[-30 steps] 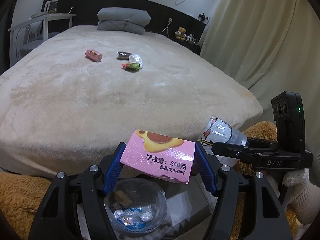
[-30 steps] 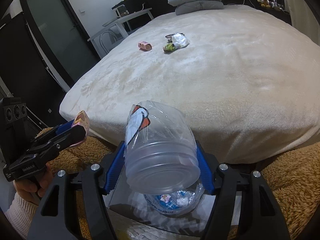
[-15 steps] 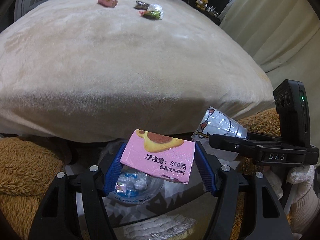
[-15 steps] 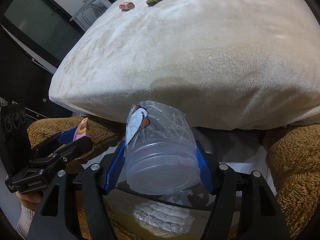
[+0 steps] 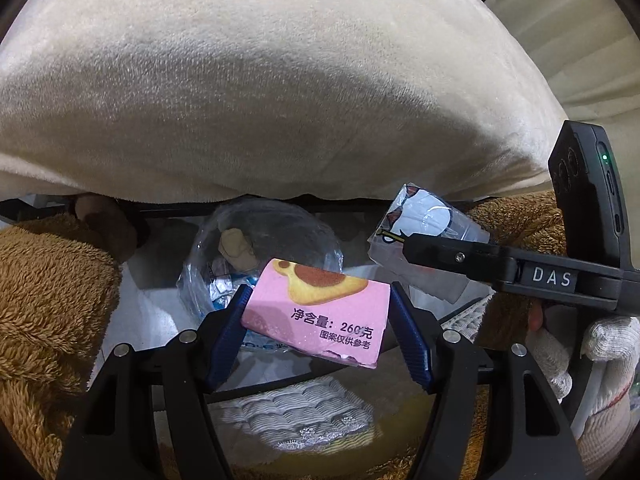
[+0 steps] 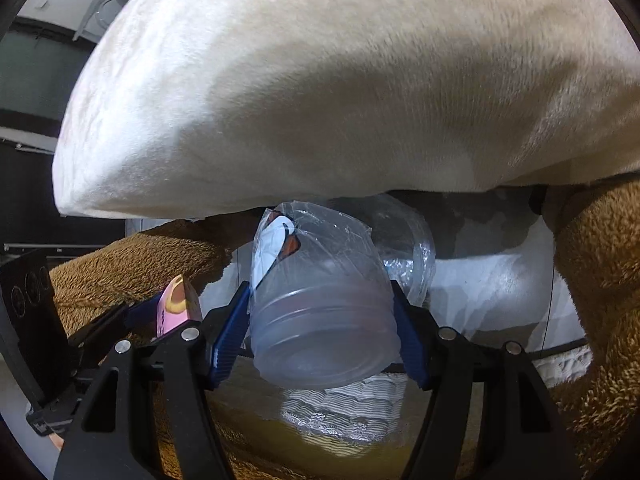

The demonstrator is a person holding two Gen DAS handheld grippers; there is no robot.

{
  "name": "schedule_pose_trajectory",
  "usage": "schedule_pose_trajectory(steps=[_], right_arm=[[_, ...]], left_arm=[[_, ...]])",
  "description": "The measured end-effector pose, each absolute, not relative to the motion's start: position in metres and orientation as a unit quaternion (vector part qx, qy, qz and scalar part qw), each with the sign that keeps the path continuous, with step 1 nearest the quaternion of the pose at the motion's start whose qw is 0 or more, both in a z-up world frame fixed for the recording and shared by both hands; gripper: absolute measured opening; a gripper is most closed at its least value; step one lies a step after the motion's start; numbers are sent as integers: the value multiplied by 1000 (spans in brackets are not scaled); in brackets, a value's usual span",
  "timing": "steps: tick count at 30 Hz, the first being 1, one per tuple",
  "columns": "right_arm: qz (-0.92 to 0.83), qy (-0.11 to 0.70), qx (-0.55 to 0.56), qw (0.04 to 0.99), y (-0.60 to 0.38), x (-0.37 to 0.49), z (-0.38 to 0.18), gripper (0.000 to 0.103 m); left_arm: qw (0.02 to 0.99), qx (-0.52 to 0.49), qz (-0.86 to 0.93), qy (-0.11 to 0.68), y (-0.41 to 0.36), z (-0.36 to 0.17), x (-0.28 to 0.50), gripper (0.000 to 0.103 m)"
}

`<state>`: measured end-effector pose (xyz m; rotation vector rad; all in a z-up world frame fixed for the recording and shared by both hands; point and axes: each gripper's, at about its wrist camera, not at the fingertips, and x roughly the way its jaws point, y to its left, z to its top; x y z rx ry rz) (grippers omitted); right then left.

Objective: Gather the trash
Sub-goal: 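Open both tools to drop the cup and wrapper into the trash bag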

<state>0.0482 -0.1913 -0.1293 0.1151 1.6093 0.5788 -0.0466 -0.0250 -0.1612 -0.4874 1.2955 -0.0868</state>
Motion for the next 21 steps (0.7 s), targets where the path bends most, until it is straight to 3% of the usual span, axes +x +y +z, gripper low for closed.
schedule_pose_trajectory(steps=[12,15,21], right_arm=[[247,712,54,655,-178,51,-131,69],[240,707,54,663,-180,52,-129,73],[243,701,63,667,-186,55,-124,74]], left_arm=[[750,-232,-32,618,-21,-171,-44,67],[746,-237,-33,621,-19,-173,-44,82],[753,-247,-27,609,-14,-169,-46,83]])
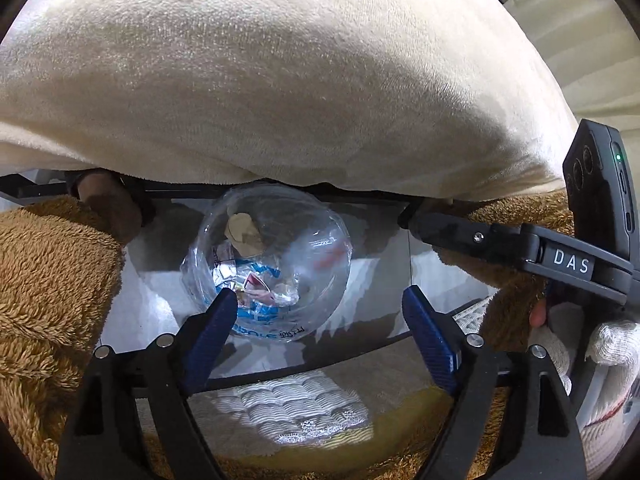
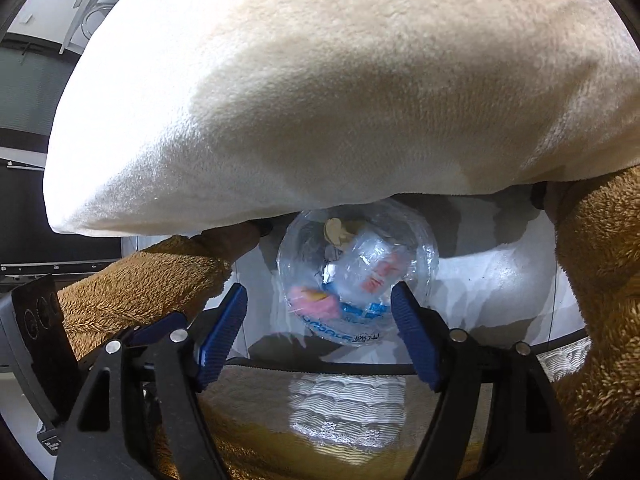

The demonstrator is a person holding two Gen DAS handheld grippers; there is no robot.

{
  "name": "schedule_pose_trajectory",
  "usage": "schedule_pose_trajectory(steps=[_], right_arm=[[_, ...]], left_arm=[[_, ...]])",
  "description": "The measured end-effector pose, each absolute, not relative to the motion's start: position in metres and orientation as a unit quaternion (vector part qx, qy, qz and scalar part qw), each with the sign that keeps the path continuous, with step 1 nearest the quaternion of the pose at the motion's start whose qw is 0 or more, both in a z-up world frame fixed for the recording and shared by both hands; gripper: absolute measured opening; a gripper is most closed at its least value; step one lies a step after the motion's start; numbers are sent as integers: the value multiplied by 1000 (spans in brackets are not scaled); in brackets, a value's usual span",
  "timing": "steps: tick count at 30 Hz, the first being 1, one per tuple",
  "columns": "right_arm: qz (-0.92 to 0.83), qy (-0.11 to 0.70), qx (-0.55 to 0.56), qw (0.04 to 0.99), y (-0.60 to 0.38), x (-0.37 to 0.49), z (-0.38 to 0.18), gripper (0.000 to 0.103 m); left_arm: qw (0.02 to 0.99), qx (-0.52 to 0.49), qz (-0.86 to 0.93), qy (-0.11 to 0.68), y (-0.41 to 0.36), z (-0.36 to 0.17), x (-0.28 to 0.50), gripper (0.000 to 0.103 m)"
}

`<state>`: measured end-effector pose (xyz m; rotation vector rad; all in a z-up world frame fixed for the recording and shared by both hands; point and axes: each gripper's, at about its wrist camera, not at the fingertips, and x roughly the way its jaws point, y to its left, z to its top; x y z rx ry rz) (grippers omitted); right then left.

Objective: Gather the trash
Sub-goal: 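Open both tools to drop the cup and wrapper into the trash bag, then raise both tools back over the bed toward the remaining trash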

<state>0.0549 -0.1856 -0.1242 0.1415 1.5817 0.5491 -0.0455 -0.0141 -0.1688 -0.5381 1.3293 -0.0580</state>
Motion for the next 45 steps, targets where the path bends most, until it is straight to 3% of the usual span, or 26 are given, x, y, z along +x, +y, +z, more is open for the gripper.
schedule_pose_trajectory(steps=[10,27,43,45], right_arm=[[283,640,33,713,-200,42,-92,74],[337,427,-10,839,-234,23,-3,74],[370,374,-48,849,-180,110,29,75],[373,375,-46,848,-169,123,28,80]], left_arm=[[790,-229,-29,568,-15,-147,-51,83],[910,-165,-35,379,-4,-59,-73,83],[946,-113,-26,304,50,-3,-21,83],[946,-118,-18,301,60,-1,-11,92]])
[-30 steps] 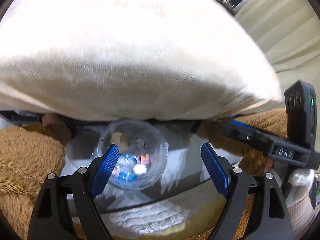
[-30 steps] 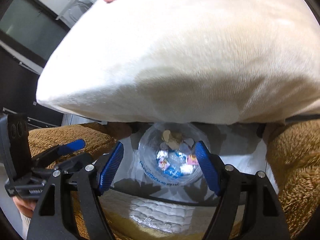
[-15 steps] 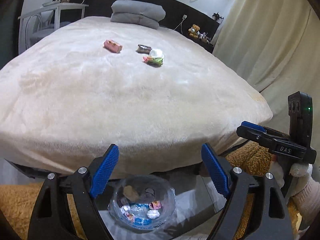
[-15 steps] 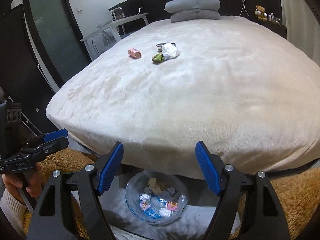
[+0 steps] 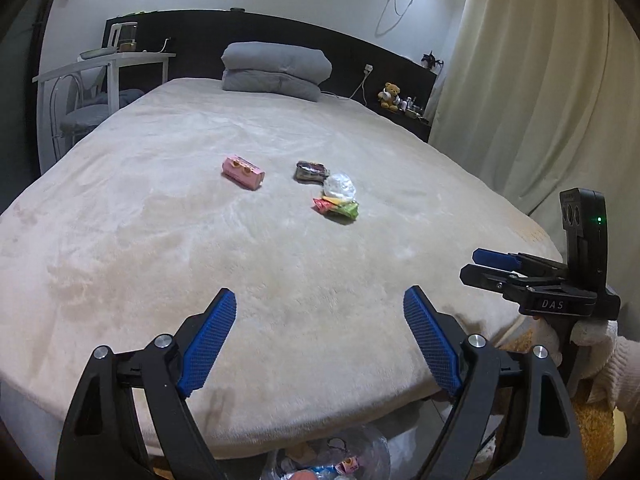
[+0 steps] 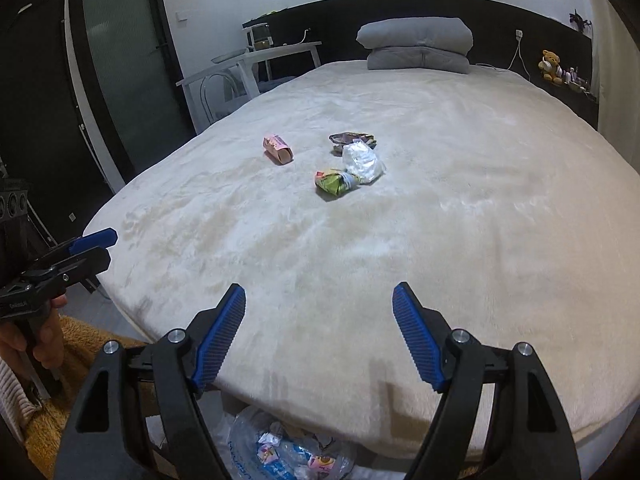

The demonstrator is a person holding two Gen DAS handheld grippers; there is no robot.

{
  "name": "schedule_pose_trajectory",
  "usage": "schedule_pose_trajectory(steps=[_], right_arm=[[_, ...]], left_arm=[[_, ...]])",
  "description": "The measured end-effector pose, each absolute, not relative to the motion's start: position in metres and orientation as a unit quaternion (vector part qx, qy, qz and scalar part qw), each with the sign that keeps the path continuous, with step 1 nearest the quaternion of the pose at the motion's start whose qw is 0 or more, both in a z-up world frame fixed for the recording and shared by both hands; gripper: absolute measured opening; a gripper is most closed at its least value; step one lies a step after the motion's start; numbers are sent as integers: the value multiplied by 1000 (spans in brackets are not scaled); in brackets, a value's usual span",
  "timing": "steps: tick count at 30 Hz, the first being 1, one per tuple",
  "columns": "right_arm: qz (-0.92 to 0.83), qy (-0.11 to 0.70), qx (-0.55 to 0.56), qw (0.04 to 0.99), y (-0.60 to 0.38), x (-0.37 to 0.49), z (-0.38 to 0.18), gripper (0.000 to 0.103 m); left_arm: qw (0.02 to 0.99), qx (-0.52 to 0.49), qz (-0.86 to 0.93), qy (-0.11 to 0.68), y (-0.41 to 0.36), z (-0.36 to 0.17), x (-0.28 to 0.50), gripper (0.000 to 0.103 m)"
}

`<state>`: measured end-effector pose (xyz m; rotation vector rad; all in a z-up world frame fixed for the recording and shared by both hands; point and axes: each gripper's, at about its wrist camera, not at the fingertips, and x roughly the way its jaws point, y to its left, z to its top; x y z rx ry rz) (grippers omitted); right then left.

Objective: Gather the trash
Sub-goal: 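Raise both tools back over the bed toward the remaining trash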

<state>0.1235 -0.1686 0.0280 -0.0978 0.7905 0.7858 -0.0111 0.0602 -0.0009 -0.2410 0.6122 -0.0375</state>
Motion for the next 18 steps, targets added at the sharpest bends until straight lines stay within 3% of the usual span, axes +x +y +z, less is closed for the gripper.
schedule_pose_trajectory(steps=[5,18], right_arm=[[363,388,-36,846,-140,163,16,93],[340,396,-29,853,-70,234,-6,94]], left_arm=[[952,-116,-13,282,83,7,10,97],[945,-131,38,298,139,-5,65,97]])
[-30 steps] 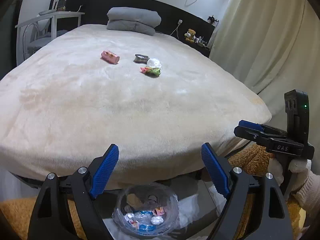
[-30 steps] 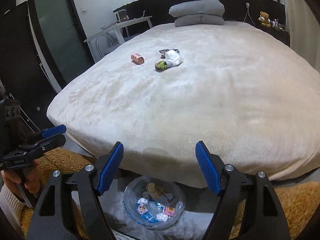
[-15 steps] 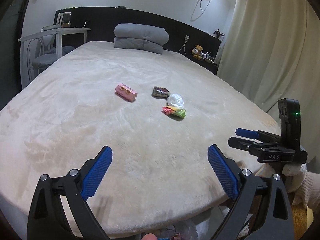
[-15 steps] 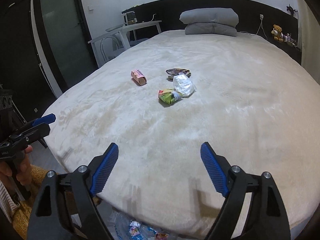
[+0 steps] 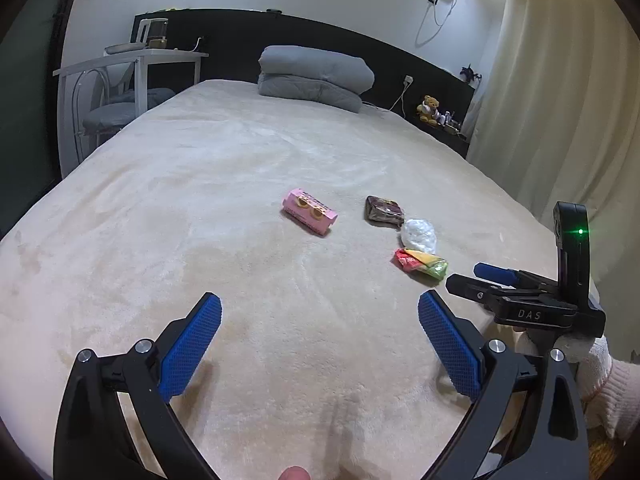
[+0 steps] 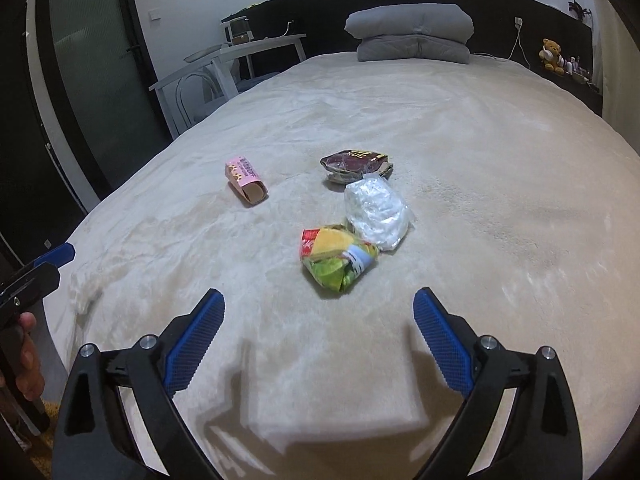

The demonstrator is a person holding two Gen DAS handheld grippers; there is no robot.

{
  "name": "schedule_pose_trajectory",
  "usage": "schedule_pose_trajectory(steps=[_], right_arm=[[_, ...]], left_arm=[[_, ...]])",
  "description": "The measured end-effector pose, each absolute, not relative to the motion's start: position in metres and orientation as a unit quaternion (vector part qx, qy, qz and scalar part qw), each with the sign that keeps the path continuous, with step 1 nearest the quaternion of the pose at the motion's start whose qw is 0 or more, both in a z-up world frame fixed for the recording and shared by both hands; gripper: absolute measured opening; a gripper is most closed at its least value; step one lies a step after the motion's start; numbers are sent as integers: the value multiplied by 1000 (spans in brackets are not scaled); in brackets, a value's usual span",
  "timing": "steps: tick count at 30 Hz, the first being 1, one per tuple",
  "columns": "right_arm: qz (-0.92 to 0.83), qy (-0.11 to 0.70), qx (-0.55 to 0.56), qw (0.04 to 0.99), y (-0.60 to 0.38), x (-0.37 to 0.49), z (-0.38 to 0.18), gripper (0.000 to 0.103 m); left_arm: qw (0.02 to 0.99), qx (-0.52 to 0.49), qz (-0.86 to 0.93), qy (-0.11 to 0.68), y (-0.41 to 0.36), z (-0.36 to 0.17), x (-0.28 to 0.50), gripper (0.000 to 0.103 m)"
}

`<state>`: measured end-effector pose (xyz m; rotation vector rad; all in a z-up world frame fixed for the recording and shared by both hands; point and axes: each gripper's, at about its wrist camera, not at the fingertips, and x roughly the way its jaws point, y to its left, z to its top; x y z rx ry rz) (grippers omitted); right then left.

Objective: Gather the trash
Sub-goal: 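Raise both tools back over the bed toward the remaining trash, then grasp the yellow-green chip bag with the right tool while the left tool grasps the pink cookie box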

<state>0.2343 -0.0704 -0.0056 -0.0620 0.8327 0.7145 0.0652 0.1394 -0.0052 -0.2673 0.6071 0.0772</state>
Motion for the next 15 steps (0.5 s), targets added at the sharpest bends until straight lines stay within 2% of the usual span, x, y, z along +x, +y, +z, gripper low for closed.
schedule_pose_trajectory(steps=[5,9,11,13,14,15], right_arm=[[323,407,-29,854,-53,257,-19,94],[314,421,-36,850,-41,270,-29,78],[308,424,-45,851,-36,273,-32,74],[302,425,-56,852,-31,273,-34,66],[296,425,-65,853,-28,273,-36,58],[294,423,-69,854,-27,272,-36,58]], left_arm=[[941,-140,54,305,157,-12,82,97],[938,-144,58,311,162,-18,93,97],[938,-141,57,310,162,-19,97,97],[938,-142,58,311,164,-20,100,97],[938,-144,60,311,165,-20,101,97],[937,-145,60,311,167,-21,102,97]])
